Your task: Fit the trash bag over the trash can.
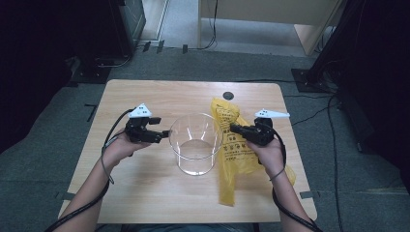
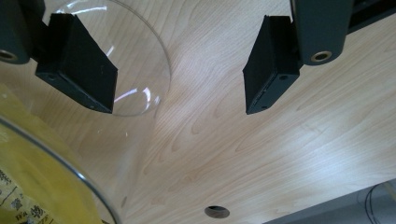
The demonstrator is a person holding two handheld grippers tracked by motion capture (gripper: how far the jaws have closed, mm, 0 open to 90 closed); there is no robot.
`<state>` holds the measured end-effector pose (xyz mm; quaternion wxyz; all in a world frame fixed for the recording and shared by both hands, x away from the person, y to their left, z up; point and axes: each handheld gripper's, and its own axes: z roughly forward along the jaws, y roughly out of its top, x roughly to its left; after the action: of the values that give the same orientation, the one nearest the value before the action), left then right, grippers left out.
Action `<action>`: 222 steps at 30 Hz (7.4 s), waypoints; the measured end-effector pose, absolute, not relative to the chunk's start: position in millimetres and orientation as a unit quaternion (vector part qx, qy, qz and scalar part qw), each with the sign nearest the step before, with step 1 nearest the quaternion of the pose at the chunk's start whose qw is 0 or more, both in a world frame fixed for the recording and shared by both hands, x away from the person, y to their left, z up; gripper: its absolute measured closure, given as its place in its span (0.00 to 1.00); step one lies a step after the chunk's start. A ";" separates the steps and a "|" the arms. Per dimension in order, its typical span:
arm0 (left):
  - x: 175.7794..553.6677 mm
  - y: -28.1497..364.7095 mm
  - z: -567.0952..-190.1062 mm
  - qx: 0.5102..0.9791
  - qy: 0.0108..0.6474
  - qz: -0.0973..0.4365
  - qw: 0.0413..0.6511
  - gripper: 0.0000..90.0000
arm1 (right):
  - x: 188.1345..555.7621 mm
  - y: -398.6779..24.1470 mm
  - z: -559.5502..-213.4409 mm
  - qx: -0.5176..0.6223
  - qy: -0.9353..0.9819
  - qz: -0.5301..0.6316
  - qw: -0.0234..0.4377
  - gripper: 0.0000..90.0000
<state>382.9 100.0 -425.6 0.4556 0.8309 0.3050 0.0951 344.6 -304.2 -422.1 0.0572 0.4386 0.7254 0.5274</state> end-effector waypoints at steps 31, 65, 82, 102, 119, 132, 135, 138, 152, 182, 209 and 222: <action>378.3 99.5 -383.4 0.813 0.315 0.088 0.483 0.26 | 342.4 -297.4 -403.4 0.422 0.726 0.539 0.065 1.00; 371.6 76.7 -394.6 0.828 0.291 0.064 0.474 0.26 | 329.8 -252.1 -381.1 0.355 0.742 0.564 0.072 1.00; 369.5 68.6 -381.9 0.821 0.280 0.074 0.492 0.26 | 328.2 -230.3 -386.9 0.315 0.787 0.529 0.031 1.00; 367.2 49.6 -372.8 0.815 0.244 0.079 0.520 0.21 | 332.9 -224.6 -388.8 0.270 0.827 0.494 -0.008 0.98; 357.5 41.2 -380.3 0.844 0.164 0.086 0.504 0.76 | 333.1 -226.0 -392.8 0.266 0.817 0.510 -0.030 0.96; 362.3 44.5 -386.6 0.859 0.211 0.012 0.466 0.99 | 331.8 -236.1 -384.7 0.271 0.802 0.533 -0.014 0.76; 362.7 44.9 -389.0 0.860 0.214 0.007 0.463 0.99 | 331.7 -245.1 -380.2 0.277 0.792 0.544 0.006 0.70; 362.7 45.8 -390.6 0.860 0.214 0.006 0.463 0.99 | 334.0 -260.1 -378.8 0.296 0.777 0.555 0.030 0.62; 364.5 48.9 -395.9 0.860 0.226 -0.006 0.457 0.99 | 337.5 -307.1 -393.9 0.339 0.746 0.571 0.054 0.33; 359.3 61.8 -371.5 0.830 0.213 0.031 0.515 0.52 | 333.1 -269.8 -381.5 0.336 0.759 0.553 0.071 0.95; 358.5 42.0 -383.3 0.828 0.213 0.082 0.513 0.28 | 326.6 -231.1 -379.1 0.279 0.784 0.553 0.031 0.93; 361.7 40.6 -389.5 0.827 0.256 0.031 0.500 0.89 | 328.8 -228.8 -381.6 0.284 0.782 0.555 0.026 0.83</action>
<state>361.7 40.6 -389.5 0.5003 0.8266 0.2558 0.0306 328.8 -228.8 -381.6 0.0258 0.2839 0.7815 0.5550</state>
